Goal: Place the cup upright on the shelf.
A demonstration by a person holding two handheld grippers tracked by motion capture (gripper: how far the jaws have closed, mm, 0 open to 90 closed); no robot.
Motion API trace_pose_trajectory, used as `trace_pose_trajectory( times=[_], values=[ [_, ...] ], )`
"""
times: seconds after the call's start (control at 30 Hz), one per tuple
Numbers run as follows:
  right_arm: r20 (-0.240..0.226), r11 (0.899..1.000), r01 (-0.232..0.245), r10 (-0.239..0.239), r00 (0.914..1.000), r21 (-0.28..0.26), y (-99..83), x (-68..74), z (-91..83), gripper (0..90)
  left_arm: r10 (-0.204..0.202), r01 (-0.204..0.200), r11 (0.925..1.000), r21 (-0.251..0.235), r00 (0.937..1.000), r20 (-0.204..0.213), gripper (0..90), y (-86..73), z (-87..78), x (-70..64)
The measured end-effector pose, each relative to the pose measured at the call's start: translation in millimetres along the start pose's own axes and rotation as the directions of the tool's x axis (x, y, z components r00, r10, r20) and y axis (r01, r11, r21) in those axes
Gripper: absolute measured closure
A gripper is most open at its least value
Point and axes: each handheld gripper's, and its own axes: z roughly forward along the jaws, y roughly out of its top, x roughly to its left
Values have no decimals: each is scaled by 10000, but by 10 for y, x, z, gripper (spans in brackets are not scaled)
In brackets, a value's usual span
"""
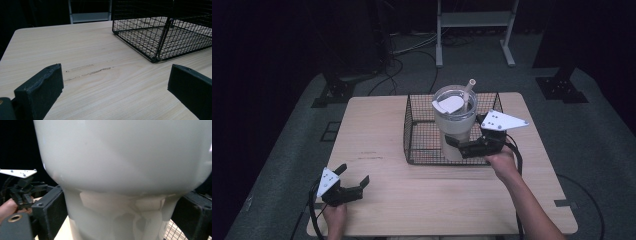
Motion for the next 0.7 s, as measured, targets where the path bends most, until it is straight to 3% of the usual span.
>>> trace_pose_trajectory(
  times=[0.7],
  values=[
    [265, 9993, -291, 285, 9992, 249, 119, -404, 504, 90, 21, -21, 10000, 11, 10000, 30, 0, 0, -11, 9]
  ],
)
